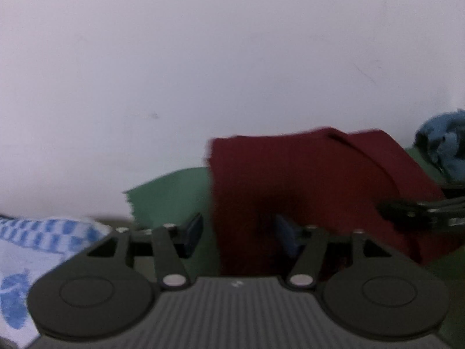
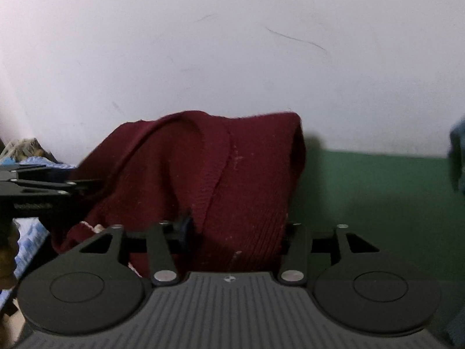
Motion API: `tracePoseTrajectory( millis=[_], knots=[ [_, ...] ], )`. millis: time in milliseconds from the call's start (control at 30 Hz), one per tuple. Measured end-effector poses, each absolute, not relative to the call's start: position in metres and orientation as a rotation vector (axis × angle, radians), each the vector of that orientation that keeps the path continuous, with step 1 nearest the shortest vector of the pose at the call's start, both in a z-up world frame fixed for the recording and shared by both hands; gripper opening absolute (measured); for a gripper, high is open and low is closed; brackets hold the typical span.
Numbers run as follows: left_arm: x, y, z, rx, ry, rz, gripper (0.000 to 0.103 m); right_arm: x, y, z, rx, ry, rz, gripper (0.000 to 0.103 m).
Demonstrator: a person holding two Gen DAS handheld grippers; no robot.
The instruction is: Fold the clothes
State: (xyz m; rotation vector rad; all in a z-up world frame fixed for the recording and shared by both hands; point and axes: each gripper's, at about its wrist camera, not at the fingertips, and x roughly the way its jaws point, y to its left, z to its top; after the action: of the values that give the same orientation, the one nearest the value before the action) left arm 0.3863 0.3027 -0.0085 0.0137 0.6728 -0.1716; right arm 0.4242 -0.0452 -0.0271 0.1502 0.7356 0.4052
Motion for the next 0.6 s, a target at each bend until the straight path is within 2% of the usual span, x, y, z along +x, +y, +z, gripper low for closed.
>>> tracePoseTrajectory(
  millis=[33, 100, 200, 333, 400, 433, 467, 500, 600],
  knots=[
    [0.379, 0.312, -0.002, 0.002, 0.655, -0.168, 0.06, 0.423, -0.053, -0.026, 0.185, 0.739, 0.411, 0.057],
    [0.365, 0.33, 0.012, -0.022, 0.618, -0.162, 0.048, 0.413, -0.07, -0.017, 0.213, 0.713, 0.396, 0.057],
    [0.338, 0.338, 0.032, -0.063, 0.565, -0.205, 0.042, 0.393, -0.088, -0.003, 0.179, 0.603, 0.324, 0.056],
    [0.331, 0.305, 0.03, -0.045, 0.555, -0.269, 0.043, 0.382, -0.075, 0.005, 0.15, 0.572, 0.35, 0.052],
    [0.338, 0.286, 0.013, -0.049, 0.615, -0.295, 0.043, 0.389, -0.066, -0.006, 0.199, 0.662, 0.387, 0.047],
    [0.342, 0.279, 0.004, -0.028, 0.635, -0.281, 0.044, 0.393, -0.062, -0.013, 0.23, 0.717, 0.406, 0.048],
    [0.347, 0.273, -0.006, -0.007, 0.654, -0.268, 0.048, 0.397, -0.056, -0.019, 0.222, 0.748, 0.405, 0.052],
    [0.351, 0.266, -0.016, 0.013, 0.674, -0.255, 0.054, 0.399, -0.05, -0.025, 0.19, 0.763, 0.392, 0.053],
    [0.352, 0.257, -0.018, 0.054, 0.708, -0.235, 0.054, 0.387, -0.047, -0.014, 0.157, 0.747, 0.367, 0.052]
  ],
)
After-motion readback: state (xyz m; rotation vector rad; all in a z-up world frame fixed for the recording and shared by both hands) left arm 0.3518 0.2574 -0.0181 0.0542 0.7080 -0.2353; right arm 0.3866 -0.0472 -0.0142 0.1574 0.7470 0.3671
